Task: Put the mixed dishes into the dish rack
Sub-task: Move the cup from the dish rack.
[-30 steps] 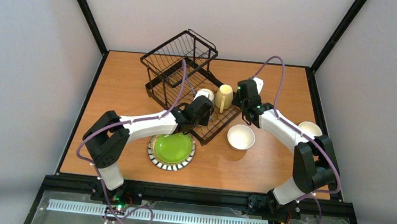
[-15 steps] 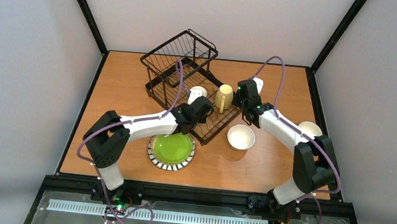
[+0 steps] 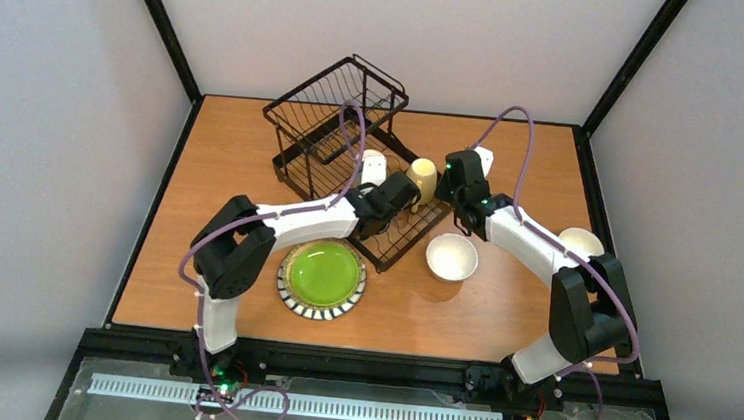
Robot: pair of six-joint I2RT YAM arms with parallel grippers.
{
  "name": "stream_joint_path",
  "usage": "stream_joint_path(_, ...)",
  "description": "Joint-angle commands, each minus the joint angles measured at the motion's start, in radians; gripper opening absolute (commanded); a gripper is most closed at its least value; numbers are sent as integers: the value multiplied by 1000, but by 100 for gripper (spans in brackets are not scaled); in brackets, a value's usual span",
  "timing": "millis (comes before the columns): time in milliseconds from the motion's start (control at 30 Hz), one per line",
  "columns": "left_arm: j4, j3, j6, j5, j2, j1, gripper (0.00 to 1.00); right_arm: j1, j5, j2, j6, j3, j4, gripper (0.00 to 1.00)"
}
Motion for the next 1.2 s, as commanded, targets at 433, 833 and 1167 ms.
stream_joint_path(433, -307, 206, -365, -310, 122, -6, 14, -13, -13, -22, 1, -25, 12, 73)
stream_joint_path(833, -401, 199, -483, -372, 128, 13, 16, -13, -17, -18, 2, -28, 15, 73)
stream_joint_path(1167, -406, 186, -522, -378, 129, 48, 18, -13, -30, -13, -22, -25, 14, 74)
